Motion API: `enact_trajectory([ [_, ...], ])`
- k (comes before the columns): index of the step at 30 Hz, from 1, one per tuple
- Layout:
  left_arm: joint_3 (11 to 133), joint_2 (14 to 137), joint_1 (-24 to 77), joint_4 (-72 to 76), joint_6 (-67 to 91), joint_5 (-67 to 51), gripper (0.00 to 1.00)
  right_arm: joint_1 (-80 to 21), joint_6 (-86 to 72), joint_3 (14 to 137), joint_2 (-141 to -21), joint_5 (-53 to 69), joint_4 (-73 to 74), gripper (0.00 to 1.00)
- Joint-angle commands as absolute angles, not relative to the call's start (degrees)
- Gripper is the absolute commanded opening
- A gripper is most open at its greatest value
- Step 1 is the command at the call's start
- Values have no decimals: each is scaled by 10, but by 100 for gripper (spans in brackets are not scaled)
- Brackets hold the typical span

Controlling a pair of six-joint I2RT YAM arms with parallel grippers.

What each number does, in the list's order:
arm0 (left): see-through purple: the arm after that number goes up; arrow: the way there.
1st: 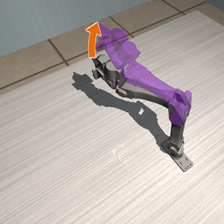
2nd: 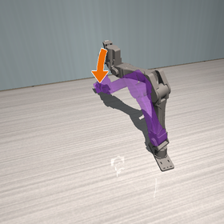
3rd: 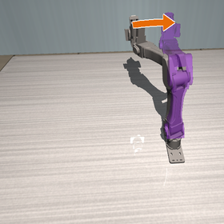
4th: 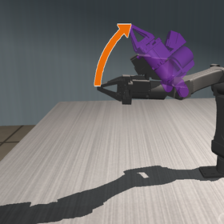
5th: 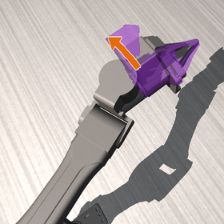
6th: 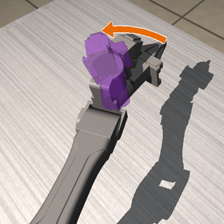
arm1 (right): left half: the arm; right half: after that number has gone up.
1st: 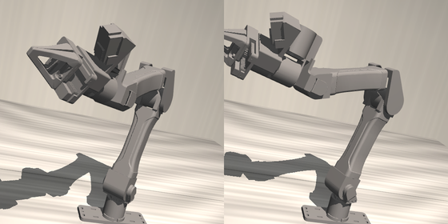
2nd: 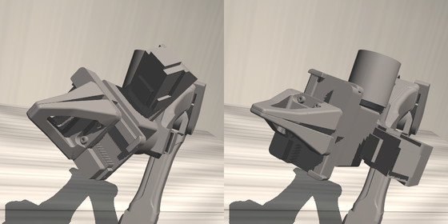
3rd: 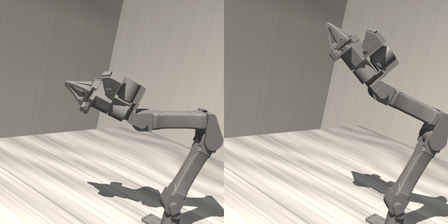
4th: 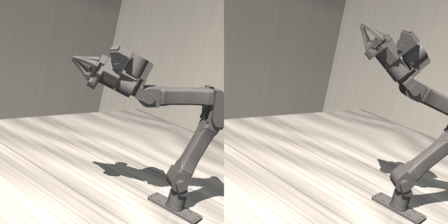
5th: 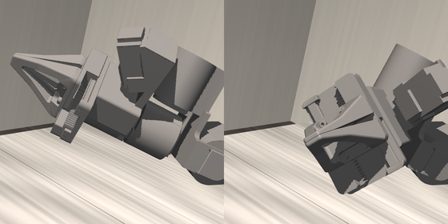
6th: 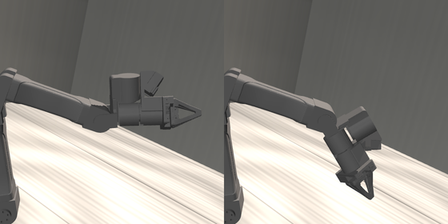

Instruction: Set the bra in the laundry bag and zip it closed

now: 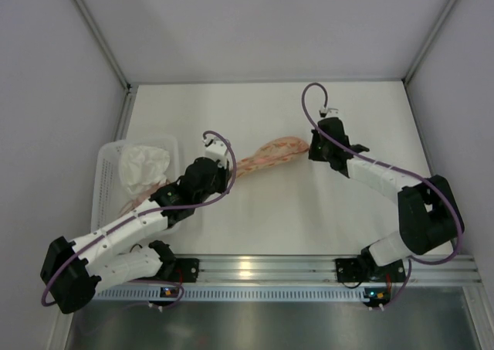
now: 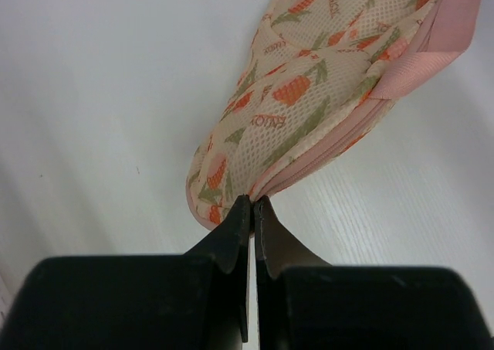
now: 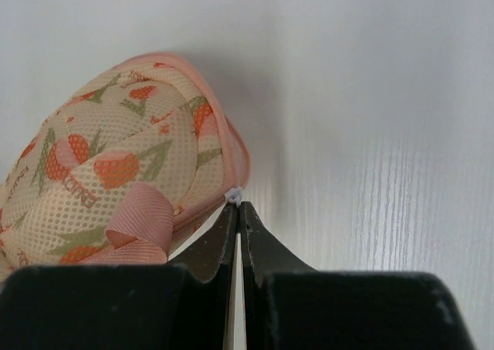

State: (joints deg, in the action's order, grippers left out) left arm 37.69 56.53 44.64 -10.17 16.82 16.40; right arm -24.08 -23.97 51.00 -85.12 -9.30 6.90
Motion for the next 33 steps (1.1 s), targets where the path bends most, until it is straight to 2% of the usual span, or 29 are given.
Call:
enact_trajectory([
  [1, 380, 562, 439, -105, 166, 162, 1, -218, -224, 509, -820, -89, 68, 0],
  [2, 388, 562, 439, -105, 167, 152, 8, -218, -224, 507, -815, -77, 67, 0],
  [3, 394, 560, 439, -105, 164, 138, 28, -218, -226, 503, -802, -57, 65, 0],
  [5, 416, 557, 439, -102, 149, 99, 53, -221, -225, 502, -791, -46, 68, 0],
  [6, 424, 556, 439, -103, 141, 82, 71, -224, -221, 503, -782, -44, 69, 0],
  [7, 434, 560, 439, -102, 120, 48, 78, -228, -218, 504, -780, -43, 70, 0],
  [8, 455, 564, 439, -102, 108, 30, 98, -235, -218, 507, -775, -41, 77, 0],
  [13, 523, 638, 448, -86, 50, -32, 98, -248, -238, 502, -764, -18, 76, 0],
  [16, 559, 701, 476, -65, 26, -24, 98, -258, -262, 496, -756, -4, 77, 0],
  [22, 634, 843, 559, -56, 13, 88, 95, -295, -276, 489, -734, -4, 72, 0],
  [26, 623, 876, 596, -6, 10, 119, 95, -298, -280, 484, -720, -5, 79, 0],
  [33, 583, 903, 603, 83, 24, 195, 94, -298, -290, 478, -694, 26, 91, 0],
])
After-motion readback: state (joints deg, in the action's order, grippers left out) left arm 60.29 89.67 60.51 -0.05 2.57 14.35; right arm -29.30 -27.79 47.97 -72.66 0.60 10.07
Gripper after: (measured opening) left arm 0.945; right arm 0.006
